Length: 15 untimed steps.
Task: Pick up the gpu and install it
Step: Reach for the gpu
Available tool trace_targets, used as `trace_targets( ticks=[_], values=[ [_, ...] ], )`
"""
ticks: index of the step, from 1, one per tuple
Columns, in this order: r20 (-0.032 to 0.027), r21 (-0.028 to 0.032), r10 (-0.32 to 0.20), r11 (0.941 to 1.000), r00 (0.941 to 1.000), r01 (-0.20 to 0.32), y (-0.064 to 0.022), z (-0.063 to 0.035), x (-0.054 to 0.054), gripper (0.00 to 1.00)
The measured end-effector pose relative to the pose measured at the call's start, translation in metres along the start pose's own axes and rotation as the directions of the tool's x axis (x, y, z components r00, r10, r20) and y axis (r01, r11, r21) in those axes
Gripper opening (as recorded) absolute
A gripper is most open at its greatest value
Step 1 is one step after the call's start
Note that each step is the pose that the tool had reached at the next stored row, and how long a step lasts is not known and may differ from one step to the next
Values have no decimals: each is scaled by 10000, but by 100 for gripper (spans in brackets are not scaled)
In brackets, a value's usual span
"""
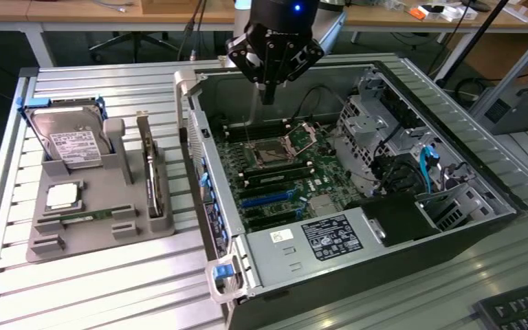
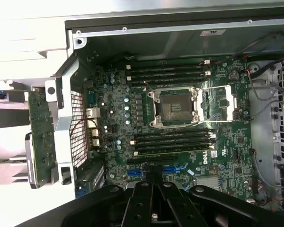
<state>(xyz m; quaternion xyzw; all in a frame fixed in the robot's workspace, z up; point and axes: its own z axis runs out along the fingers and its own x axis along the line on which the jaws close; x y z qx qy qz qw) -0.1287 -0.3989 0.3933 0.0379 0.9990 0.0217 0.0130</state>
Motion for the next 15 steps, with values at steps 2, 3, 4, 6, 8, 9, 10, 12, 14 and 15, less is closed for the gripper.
trace_targets(
  ticks=[2, 3, 4, 6, 8, 9, 10, 12, 14, 15],
  values=[
    [0, -1, 0, 10000, 10000, 0, 0, 0, 3, 11],
    [0, 0, -1, 10000, 10000, 1, 0, 0, 4, 11],
    [0, 0, 0, 10000, 10000, 0, 0, 0, 6, 11],
    [0, 0, 0, 10000, 10000, 0, -1, 0, 10, 11],
    [0, -1, 0, 10000, 10000, 0, -2, 0, 23, 11],
    [1, -1, 0, 10000, 10000, 0, -2, 0, 31, 11],
    [0, 0, 0, 10000, 10000, 0, -2, -1, 33, 11],
    [0, 0, 1, 10000, 10000, -1, -3, -1, 38, 11],
    [0, 0, 0, 10000, 10000, 0, -3, -1, 43, 11],
    [0, 0, 0, 10000, 10000, 0, -3, -1, 45, 11]
  ],
)
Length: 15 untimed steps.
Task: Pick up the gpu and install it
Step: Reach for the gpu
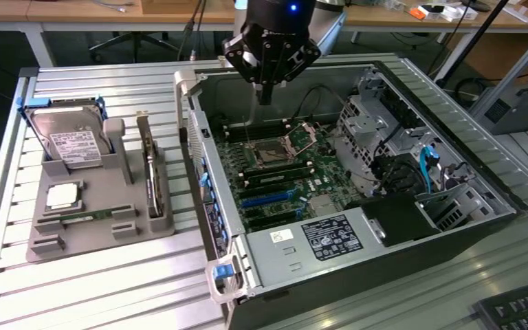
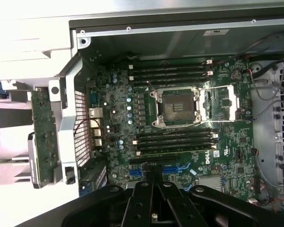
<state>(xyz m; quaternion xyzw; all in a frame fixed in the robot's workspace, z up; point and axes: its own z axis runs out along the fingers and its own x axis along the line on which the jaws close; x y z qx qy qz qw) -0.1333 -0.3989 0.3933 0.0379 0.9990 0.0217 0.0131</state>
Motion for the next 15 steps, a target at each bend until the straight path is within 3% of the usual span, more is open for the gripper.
trace_targets(
  ticks=[15],
  values=[
    [0, 0, 0, 10000, 10000, 0, -3, -1, 38, 11]
  ],
)
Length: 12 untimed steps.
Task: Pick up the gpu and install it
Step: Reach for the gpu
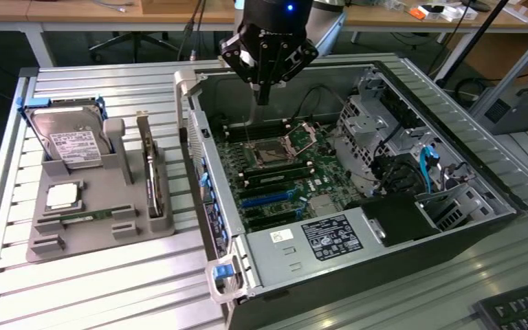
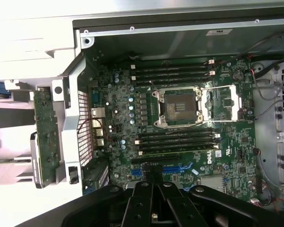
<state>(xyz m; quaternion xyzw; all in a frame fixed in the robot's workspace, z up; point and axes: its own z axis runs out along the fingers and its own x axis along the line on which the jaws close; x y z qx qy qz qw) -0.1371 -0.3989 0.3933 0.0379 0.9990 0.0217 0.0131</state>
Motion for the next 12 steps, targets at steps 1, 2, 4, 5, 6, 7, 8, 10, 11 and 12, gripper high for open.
trace_targets(
  ticks=[1, 2, 4, 5, 6, 7, 8, 10, 11, 12],
  values=[
    [0, 0, 0, 10000, 10000, 0, 0, 0, 2, 11],
    [0, 0, -1, 10000, 10000, 1, 0, 0, 3, 11],
    [0, 0, 0, 10000, 10000, 0, -1, 0, 9, 11],
    [0, 0, 0, 10000, 10000, 0, -1, 0, 12, 11],
    [0, 0, -1, 10000, 10000, 1, -1, 0, 14, 11],
    [0, 0, 0, 10000, 10000, 0, -1, 0, 15, 11],
    [0, 0, 0, 10000, 10000, 0, -1, -1, 17, 11],
    [0, 1, 0, 10000, 10000, 0, -2, -1, 28, 11],
    [0, 0, 0, 10000, 10000, 0, -2, -1, 30, 11],
    [0, 0, 0, 10000, 10000, 0, -2, -1, 33, 11]
  ],
)
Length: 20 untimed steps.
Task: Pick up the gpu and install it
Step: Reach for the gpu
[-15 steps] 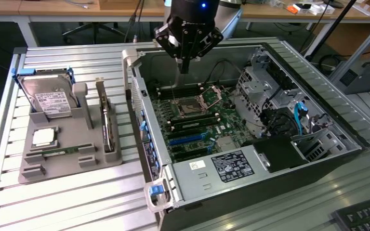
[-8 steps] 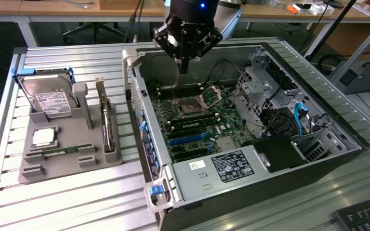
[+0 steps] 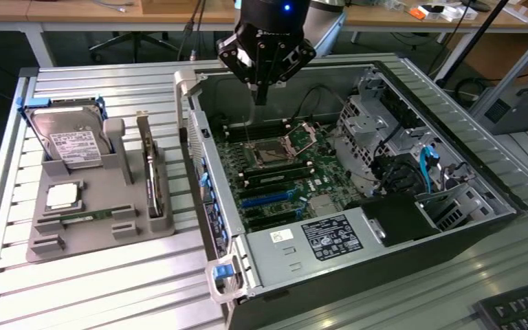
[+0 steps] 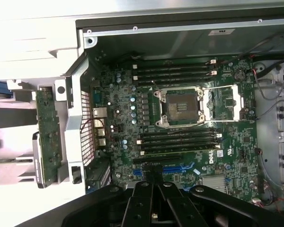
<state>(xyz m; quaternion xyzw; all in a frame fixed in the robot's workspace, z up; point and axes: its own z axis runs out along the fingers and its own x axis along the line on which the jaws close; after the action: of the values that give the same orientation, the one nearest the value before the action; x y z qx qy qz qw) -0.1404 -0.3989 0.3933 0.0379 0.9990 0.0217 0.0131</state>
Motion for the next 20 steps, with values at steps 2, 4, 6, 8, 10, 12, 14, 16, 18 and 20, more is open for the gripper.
trace_targets(
  ticks=[2, 4, 6, 8, 10, 12, 14, 16, 18, 20],
  values=[
    [0, 0, 0, 10000, 10000, 0, 0, 0, 5, 11],
    [0, 1, 0, 10000, 10000, 0, -1, -1, 9, 11],
    [0, 1, 0, 10000, 10000, 0, -1, -1, 14, 11],
    [0, 1, 0, 10000, 10000, 0, -2, -1, 22, 11],
    [0, 0, 0, 10000, 10000, 0, -2, -1, 28, 11],
    [0, 1, 1, 10000, 10000, -1, -3, -1, 36, 11],
    [0, 1, 0, 10000, 10000, 0, -3, -1, 42, 11],
    [0, 0, -1, 10000, 10000, 1, -4, -1, 48, 11],
    [0, 0, 1, 10000, 10000, -1, -4, -2, 58, 11],
    [0, 0, 0, 10000, 10000, 0, -5, -2, 63, 11]
  ],
)
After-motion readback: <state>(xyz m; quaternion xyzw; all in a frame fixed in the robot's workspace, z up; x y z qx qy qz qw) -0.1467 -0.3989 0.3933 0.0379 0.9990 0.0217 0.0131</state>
